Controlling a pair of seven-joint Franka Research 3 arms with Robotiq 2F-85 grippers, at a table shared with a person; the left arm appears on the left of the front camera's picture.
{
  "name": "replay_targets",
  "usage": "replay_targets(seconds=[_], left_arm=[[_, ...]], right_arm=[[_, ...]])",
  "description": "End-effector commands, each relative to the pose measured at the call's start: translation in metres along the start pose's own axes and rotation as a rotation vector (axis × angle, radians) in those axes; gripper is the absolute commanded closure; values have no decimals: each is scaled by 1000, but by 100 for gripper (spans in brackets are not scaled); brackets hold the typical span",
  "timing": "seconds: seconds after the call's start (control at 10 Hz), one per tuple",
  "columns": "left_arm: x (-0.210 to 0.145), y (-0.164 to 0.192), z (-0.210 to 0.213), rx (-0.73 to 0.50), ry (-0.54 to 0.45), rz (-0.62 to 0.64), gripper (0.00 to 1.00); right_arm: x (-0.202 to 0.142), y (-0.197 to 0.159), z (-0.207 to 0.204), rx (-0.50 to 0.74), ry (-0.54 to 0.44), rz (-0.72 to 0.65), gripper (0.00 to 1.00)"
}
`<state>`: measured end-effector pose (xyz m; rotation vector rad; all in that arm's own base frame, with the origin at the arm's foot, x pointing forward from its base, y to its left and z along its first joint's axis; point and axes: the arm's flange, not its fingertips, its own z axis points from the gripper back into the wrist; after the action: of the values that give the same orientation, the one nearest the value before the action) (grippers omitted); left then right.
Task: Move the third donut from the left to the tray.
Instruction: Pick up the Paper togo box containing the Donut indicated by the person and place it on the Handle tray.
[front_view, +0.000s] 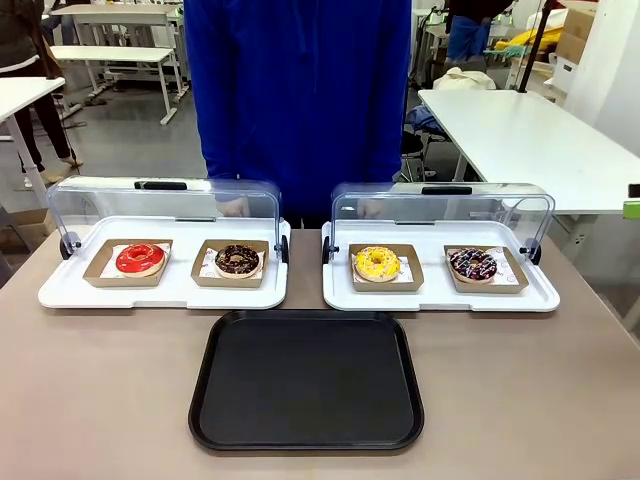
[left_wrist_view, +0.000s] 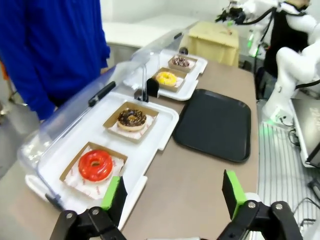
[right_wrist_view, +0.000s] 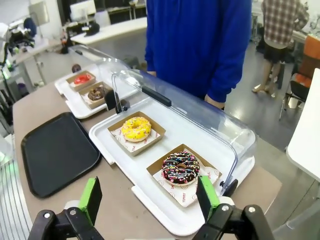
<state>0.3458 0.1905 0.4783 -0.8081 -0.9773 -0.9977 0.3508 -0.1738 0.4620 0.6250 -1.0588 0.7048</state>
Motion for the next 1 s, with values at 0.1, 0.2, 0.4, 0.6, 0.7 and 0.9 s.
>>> replay_targets(seconds=[0.1,0.2,0.4,0.6,0.7,0.9], left_arm=[[0,-4,-7,-8,-68,-59,0],[-2,-4,-7,11,-73,-42,0],[3,-4,-6,-1,-39,-28,0],[3,-4,-6,-1,-39,-28,0],[3,-4,-6,-1,-39,-28,0],[3,-4,-6,-1,-39,-28,0]], right_arm=[[1,-6,2,17,-25,14,0],[2,-4,2,22,-24,25,0],[-1,-5,0,6,-11,-7,0],[-1,-5,0,6,-11,-7,0],[-1,-5,0,6,-11,-7,0],[-1,-5,0,6,-11,-7,0]])
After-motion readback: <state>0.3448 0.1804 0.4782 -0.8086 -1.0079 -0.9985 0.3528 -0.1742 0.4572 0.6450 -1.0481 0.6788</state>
